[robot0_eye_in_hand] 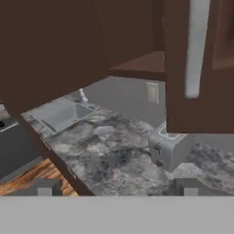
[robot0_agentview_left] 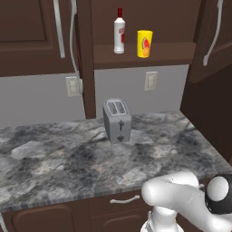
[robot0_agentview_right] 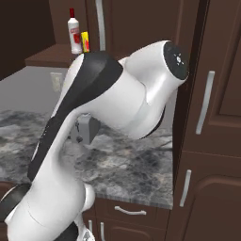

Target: Open the cabinet directly in front. Then move the liquor and the cup to the dining counter with the candle on it.

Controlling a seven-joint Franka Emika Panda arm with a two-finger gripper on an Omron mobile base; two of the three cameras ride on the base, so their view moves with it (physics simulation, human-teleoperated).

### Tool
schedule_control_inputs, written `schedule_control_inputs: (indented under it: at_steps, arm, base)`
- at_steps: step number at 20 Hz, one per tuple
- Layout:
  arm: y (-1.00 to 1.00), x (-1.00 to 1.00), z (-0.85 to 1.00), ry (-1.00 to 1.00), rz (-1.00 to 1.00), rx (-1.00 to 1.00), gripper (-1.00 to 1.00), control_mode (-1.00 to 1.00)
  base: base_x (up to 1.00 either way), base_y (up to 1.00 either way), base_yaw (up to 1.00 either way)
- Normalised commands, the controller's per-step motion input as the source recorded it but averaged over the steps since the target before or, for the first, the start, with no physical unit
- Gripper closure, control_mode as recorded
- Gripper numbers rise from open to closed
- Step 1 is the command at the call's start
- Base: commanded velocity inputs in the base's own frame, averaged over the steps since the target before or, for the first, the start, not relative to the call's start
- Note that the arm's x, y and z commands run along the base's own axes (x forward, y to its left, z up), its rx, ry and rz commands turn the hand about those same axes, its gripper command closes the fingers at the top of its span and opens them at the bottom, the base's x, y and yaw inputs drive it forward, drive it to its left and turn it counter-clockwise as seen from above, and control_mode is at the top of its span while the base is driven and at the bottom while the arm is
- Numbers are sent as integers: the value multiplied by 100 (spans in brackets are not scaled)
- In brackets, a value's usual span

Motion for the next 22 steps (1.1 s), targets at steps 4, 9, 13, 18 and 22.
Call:
schedule_control_inputs:
  at_steps: [4,9,13,18,22]
  arm:
    - [100,-96,1,-45,0,-28,-100,-100]
    - [100,-66,11,-27,-6,-47,-100,-100]
    - [100,-29,24,-12,-10,-53,-100,-100]
    - [68,29,38,-3,-14,-40,-100,-100]
    - [2,95,6,0,-5,-24,-100,-100]
  base:
    - [0,0,0]
    - [0,0,0]
    - [0,0,0]
    - [0,0,0]
    - [0,0,0]
